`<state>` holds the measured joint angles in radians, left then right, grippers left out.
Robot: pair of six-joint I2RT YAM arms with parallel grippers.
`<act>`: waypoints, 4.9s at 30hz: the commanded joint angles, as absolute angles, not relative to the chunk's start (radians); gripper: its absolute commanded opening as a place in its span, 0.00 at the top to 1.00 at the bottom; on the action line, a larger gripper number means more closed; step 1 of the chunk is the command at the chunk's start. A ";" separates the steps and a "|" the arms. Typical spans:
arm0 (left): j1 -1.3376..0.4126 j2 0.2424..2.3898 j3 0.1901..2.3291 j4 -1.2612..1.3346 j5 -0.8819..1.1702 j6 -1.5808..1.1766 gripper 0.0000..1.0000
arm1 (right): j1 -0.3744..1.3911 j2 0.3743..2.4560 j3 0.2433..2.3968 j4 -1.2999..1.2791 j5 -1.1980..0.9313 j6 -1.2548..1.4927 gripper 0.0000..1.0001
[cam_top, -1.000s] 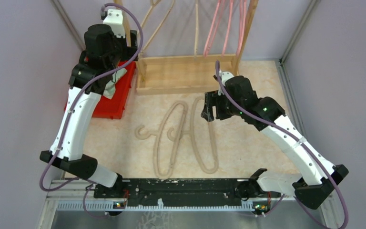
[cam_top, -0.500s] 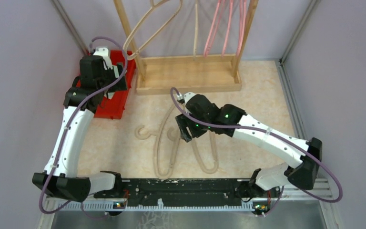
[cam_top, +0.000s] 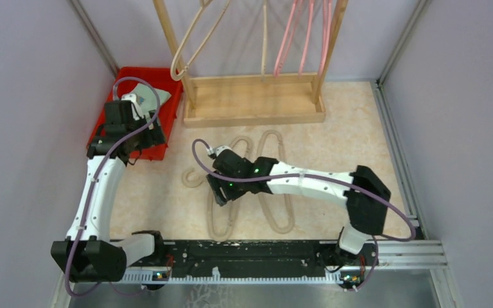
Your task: Organize the hangers
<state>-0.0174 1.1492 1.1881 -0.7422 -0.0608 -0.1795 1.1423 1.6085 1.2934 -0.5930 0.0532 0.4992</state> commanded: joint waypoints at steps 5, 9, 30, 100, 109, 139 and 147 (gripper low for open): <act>0.013 1.117 1.119 -0.688 0.020 -0.194 0.00 | 1.246 1.953 1.493 -0.513 0.086 0.668 0.36; 0.017 1.111 1.099 -0.680 0.018 -0.181 0.00 | 1.254 2.072 1.608 -0.547 0.127 0.735 0.36; 0.020 1.041 1.044 -0.651 0.072 -0.201 0.00 | 1.254 2.212 1.571 -0.727 0.322 0.891 0.59; 0.022 1.079 1.060 -0.563 0.034 -0.265 0.00 | 0.602 1.889 2.280 -0.147 -0.357 1.073 1.00; 0.023 1.110 1.073 -0.556 0.036 -0.257 0.00 | 0.565 2.002 2.397 -0.150 -0.353 1.135 1.00; 0.024 1.099 1.109 -0.575 0.079 -0.187 0.00 | 0.610 2.189 2.494 -0.225 -0.182 1.409 1.00; 0.011 1.085 1.089 -0.565 0.097 -0.193 0.00 | 0.634 2.160 2.441 -0.229 -0.154 1.485 1.00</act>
